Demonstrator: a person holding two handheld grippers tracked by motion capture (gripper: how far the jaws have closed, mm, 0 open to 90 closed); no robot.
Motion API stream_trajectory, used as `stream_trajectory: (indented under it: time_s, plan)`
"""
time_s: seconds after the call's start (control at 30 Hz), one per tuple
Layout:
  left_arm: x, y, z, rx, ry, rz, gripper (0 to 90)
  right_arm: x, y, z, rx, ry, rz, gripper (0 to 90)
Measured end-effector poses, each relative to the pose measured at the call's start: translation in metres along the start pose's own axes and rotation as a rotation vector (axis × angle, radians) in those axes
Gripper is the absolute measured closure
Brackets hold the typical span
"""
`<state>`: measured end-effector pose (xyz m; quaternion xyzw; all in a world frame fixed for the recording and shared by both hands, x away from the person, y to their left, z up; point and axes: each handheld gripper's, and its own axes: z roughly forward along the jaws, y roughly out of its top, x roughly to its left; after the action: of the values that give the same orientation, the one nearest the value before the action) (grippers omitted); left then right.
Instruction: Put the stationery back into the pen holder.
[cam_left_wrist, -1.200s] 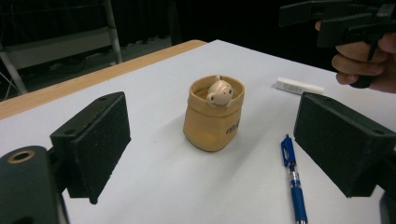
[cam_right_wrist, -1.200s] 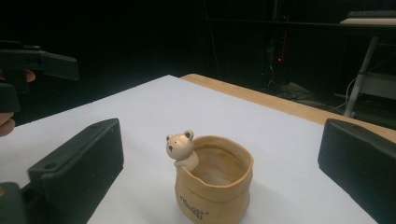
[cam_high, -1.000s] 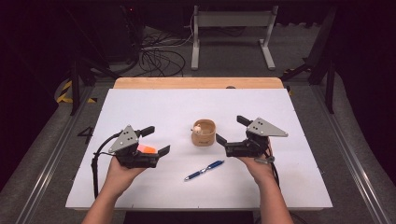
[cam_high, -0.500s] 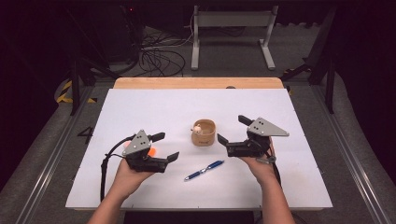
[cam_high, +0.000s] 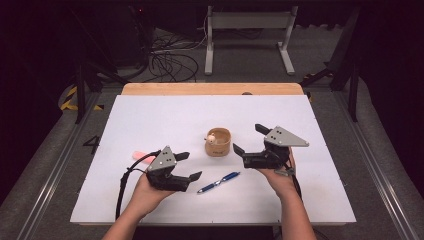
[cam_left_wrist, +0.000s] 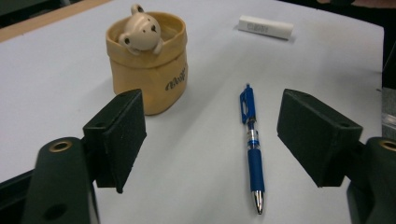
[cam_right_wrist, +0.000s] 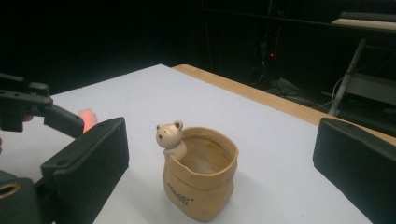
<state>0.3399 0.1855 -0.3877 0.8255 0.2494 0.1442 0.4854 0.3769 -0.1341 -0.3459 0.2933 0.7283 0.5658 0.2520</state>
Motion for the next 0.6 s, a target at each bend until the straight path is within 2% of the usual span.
stream_trajectory:
  time_s: [0.17, 0.33, 0.6]
  plan:
    - [-0.008, -0.002, 0.008, 0.024, -0.005, -0.016, 31.3, 0.000, 0.000, 0.000, 0.007, -0.017, -0.003, 5.3]
    - [-0.016, -0.003, 0.014, 0.049, 0.002, 0.004, 38.3, -0.001, 0.000, 0.000, 0.014, -0.026, 0.003, 6.0]
    - [-0.023, -0.004, 0.017, 0.061, 0.014, -0.027, 50.7, -0.001, 0.000, 0.000, 0.022, -0.039, 0.003, 6.8]
